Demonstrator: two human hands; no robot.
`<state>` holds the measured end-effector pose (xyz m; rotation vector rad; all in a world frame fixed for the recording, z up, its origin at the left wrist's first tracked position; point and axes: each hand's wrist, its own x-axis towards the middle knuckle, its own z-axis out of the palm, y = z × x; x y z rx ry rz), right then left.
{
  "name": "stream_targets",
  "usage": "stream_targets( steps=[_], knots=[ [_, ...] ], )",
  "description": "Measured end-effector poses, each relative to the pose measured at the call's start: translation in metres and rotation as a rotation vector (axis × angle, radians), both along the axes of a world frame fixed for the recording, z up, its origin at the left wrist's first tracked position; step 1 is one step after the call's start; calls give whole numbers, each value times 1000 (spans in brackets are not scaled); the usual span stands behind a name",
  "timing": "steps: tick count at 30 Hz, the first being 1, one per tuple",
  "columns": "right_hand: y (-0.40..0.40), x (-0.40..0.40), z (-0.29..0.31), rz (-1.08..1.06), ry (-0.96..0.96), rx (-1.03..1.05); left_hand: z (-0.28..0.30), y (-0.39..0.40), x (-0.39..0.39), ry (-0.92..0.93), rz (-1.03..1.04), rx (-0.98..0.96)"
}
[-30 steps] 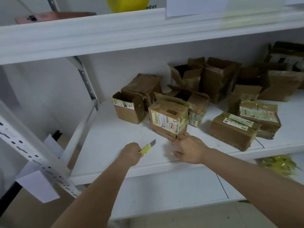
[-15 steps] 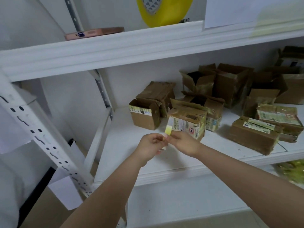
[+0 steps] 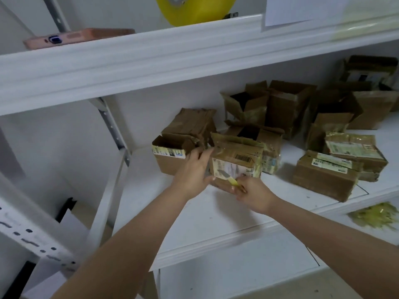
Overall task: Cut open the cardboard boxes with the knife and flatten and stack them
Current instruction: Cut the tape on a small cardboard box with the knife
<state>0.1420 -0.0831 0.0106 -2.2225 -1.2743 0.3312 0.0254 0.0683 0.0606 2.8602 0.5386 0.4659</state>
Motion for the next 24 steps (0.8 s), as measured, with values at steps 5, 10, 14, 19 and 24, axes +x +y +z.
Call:
stream_targets(
  steps=[5, 10, 14, 19, 24],
  knots=[
    [-31, 14, 22, -31, -114, 207, 8, -9, 42, 47, 11, -241],
    [-36, 46, 43, -297, -114, 324, 0, -15, 61, -149, 207, -575],
    [-30, 68, 34, -259, 47, 262, -7, -24, 54, -193, 294, -723],
    [-28, 83, 34, -141, 140, 297, -14, -36, 12, -214, 67, -843],
    [-16, 79, 39, -1, 71, 246, -5, -60, -22, -214, 284, -568]
  ],
)
